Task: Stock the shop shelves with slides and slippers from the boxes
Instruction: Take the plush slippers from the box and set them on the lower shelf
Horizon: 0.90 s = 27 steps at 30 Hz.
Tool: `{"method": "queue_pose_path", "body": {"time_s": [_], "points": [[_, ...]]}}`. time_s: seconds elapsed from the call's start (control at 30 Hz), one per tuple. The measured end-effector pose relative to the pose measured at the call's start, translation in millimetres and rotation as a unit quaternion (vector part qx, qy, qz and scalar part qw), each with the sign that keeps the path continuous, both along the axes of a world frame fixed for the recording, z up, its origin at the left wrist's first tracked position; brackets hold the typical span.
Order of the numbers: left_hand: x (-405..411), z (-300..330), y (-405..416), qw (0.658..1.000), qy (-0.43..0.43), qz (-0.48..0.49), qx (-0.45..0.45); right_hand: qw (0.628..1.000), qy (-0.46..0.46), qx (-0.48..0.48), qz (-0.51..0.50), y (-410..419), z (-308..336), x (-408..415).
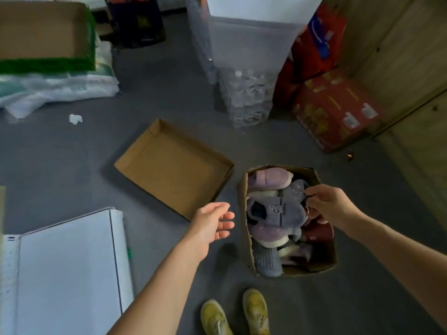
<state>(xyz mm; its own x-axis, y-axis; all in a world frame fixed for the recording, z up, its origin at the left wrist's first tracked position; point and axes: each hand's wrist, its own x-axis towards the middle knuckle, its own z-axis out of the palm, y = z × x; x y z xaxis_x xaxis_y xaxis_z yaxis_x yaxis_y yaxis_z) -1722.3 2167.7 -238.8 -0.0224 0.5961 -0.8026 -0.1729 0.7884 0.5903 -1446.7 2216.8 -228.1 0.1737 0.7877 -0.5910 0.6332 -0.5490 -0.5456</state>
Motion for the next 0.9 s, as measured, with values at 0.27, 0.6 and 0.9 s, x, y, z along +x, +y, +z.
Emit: {"method": "queue_pose_path", "body": {"time_s": [0.27,0.6,0.9], "points": [[53,-101,19,0.999,0.021,-0.009,-0.04,0.995,0.007,-0.085,-0.052,-2,-129,60],[142,-217,28,0.994,0.002,0.048,-0.099,0.995,-0.04,-0.088,-0.005,27,-245,103],[186,-288,29,0.976,-0.036,0.13,-0.169,0.979,0.097,-0.158,-0.079,32,-336,115]]}}
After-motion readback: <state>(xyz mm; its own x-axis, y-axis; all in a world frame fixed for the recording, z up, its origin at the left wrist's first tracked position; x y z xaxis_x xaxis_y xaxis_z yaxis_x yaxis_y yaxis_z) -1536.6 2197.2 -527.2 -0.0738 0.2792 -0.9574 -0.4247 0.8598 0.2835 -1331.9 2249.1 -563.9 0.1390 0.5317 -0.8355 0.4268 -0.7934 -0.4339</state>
